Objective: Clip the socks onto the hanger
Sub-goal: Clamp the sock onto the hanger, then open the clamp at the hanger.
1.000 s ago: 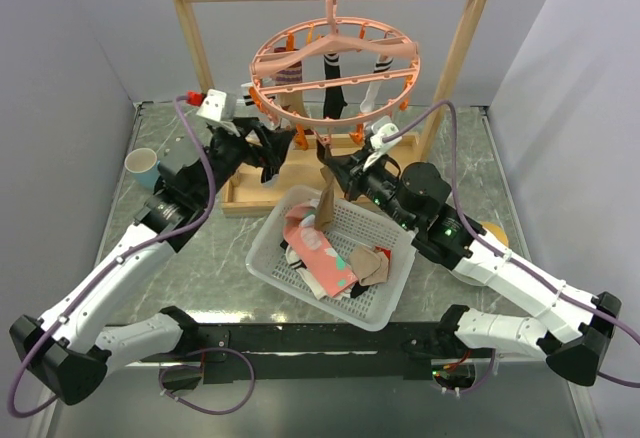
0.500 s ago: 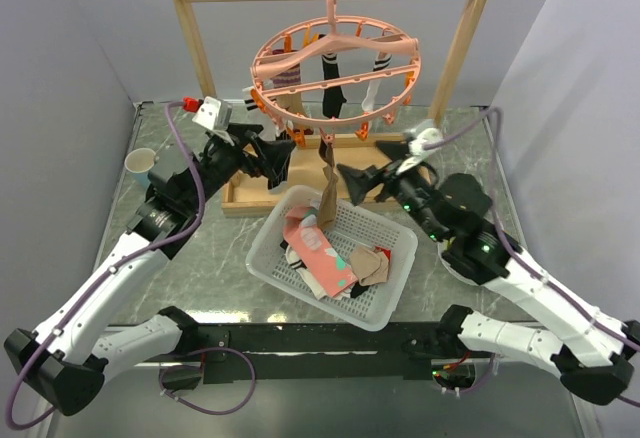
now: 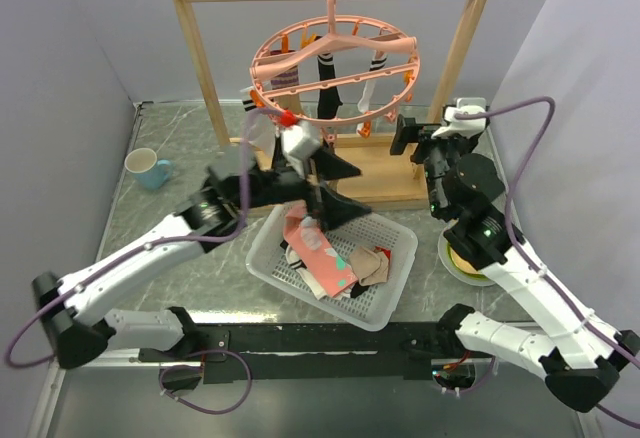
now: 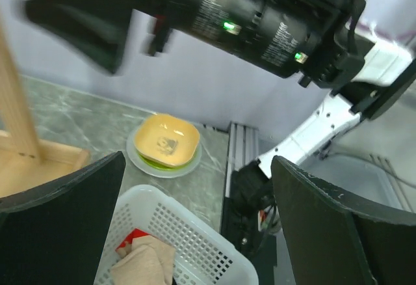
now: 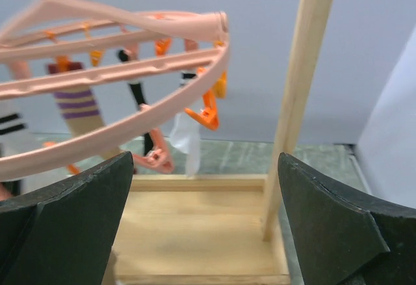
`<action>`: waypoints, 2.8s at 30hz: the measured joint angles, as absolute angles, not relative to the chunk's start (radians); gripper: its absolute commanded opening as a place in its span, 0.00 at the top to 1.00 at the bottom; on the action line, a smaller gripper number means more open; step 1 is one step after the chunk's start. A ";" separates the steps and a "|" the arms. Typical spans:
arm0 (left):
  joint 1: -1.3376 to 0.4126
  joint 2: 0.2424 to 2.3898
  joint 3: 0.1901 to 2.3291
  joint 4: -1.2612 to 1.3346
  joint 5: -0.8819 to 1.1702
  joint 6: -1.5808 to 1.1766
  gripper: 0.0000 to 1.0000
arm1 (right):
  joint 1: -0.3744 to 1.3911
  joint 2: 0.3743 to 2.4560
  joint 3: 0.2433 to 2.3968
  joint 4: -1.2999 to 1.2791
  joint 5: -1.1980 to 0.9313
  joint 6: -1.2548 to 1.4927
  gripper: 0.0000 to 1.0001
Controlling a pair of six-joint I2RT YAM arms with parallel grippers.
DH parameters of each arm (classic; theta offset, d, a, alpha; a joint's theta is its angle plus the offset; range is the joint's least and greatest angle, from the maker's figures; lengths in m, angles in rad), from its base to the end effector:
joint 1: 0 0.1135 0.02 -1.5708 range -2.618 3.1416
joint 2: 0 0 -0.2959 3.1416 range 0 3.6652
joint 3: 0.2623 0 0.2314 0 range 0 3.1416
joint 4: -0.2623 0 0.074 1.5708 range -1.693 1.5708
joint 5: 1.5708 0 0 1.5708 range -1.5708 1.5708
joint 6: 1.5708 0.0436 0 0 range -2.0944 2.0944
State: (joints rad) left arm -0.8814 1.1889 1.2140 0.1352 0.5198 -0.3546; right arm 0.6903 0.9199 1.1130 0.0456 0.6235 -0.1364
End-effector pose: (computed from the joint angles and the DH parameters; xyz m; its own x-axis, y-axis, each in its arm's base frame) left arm 0.1372 -0.2005 0.4715 -0.2456 -0.1758 -0.9533 0.9558 0.1201 -0.2684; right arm 0.1356 0.0790 0.4765 0.1914 0.0149 -0.9814 -0.0540 0.9985 0.0047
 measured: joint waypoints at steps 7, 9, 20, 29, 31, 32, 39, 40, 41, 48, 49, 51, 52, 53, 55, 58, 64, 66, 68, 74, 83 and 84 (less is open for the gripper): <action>-0.984 1.400 1.233 0.137 0.312 -0.193 0.01 | 0.597 0.964 1.079 0.094 0.593 -0.149 0.00; -0.984 1.440 1.237 0.138 0.222 -0.159 0.00 | 0.581 0.973 1.079 0.113 0.579 -0.153 0.00; -0.943 1.492 1.285 0.155 -0.174 -0.010 0.01 | 0.569 0.945 1.027 0.141 0.505 -0.146 0.00; -0.662 1.451 1.281 0.103 -0.229 -0.028 0.01 | 0.569 0.848 1.005 0.123 0.425 -0.096 0.00; -0.635 1.430 1.269 0.100 -0.233 -0.033 0.01 | 0.569 0.833 1.002 0.120 0.400 -0.082 0.00; -0.628 1.417 1.259 0.100 -0.233 -0.039 0.01 | 0.569 0.827 0.997 0.119 0.390 -0.075 0.00; -0.635 1.362 1.218 0.099 -0.196 -0.068 0.01 | 0.569 0.859 0.992 0.115 0.311 -0.046 0.07; -0.635 1.356 1.213 0.099 -0.191 -0.071 0.01 | 0.569 0.868 0.992 0.112 0.299 -0.043 0.12; -0.635 1.351 1.207 0.099 -0.187 -0.073 0.01 | 0.569 0.877 0.992 0.109 0.285 -0.041 0.15; -0.635 1.264 1.118 0.101 -0.146 -0.083 0.01 | 0.570 0.885 0.992 0.101 0.126 -0.028 0.46; -0.635 1.254 1.108 0.101 -0.140 -0.083 0.01 | 0.573 0.884 0.992 0.104 0.102 -0.027 0.55; -0.635 1.228 1.084 0.107 -0.124 -0.088 0.01 | 0.581 0.878 0.991 0.106 0.056 -0.030 0.57; -0.635 1.216 1.073 0.111 -0.115 -0.089 0.01 | 0.584 0.875 0.987 0.112 0.033 -0.028 0.58; -0.635 1.205 1.061 0.114 -0.104 -0.090 0.01 | 0.589 0.871 0.981 0.115 0.009 -0.027 0.60; -0.635 1.193 1.045 0.120 -0.091 -0.090 0.00 | 0.598 0.868 0.975 0.115 -0.039 -0.027 0.65; -0.635 1.182 1.021 0.136 -0.079 -0.090 0.01 | 0.600 0.873 0.975 0.115 -0.113 -0.026 0.60; -0.632 1.162 0.978 0.160 -0.072 -0.089 0.01 | 0.603 0.909 0.976 0.118 -0.259 -0.016 0.38; -0.627 1.155 0.970 0.165 -0.071 -0.088 0.01 | 0.603 0.925 0.976 0.120 -0.307 -0.014 0.17; -0.621 1.148 0.968 0.168 -0.071 -0.087 0.01 | 0.603 0.943 0.976 0.122 -0.357 -0.016 0.08; -0.603 1.129 0.950 0.191 -0.070 -0.086 0.01 | 0.603 0.993 0.976 0.142 -0.425 -0.051 0.00; -0.598 1.124 0.944 0.193 -0.064 -0.088 0.00 | 0.578 1.084 1.023 0.205 -0.463 -0.102 0.12; -0.598 1.123 0.944 0.194 -0.064 -0.089 0.01 | 0.574 1.097 1.032 0.219 -0.467 -0.102 0.13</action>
